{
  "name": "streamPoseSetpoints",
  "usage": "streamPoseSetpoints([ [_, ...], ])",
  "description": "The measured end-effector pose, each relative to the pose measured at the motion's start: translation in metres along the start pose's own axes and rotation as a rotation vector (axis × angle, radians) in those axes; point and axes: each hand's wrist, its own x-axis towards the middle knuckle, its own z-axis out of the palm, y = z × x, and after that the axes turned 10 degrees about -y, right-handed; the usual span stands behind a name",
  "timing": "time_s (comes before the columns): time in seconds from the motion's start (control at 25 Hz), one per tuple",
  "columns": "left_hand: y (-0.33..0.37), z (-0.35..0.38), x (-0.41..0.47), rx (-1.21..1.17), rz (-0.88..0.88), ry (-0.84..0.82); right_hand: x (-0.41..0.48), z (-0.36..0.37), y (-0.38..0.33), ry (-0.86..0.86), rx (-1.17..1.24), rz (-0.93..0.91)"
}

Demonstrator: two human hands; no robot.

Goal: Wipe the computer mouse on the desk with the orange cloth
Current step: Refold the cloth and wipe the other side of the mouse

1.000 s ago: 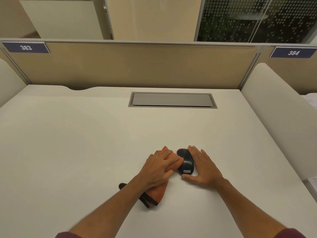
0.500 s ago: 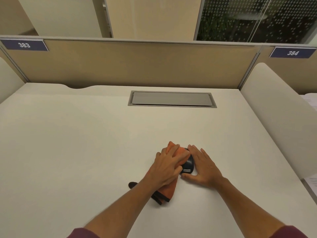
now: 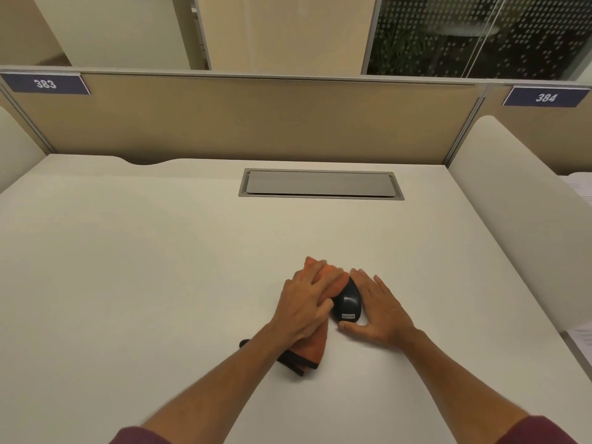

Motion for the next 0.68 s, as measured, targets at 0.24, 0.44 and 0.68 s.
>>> streamPoseSetpoints([
  [0.24, -0.002, 0.006, -0.005, 0.183, 0.255, -0.145, 0.000, 0.000, -0.001, -0.001, -0.016, 0.002],
  [0.44, -0.020, 0.001, -0.021, 0.306, 0.387, -0.229, -0.001, 0.002, 0.000, 0.014, -0.038, -0.009],
  [0.68, -0.020, -0.006, -0.023, 0.086, 0.262, -0.035, -0.001, 0.002, -0.002, 0.026, -0.008, 0.015],
])
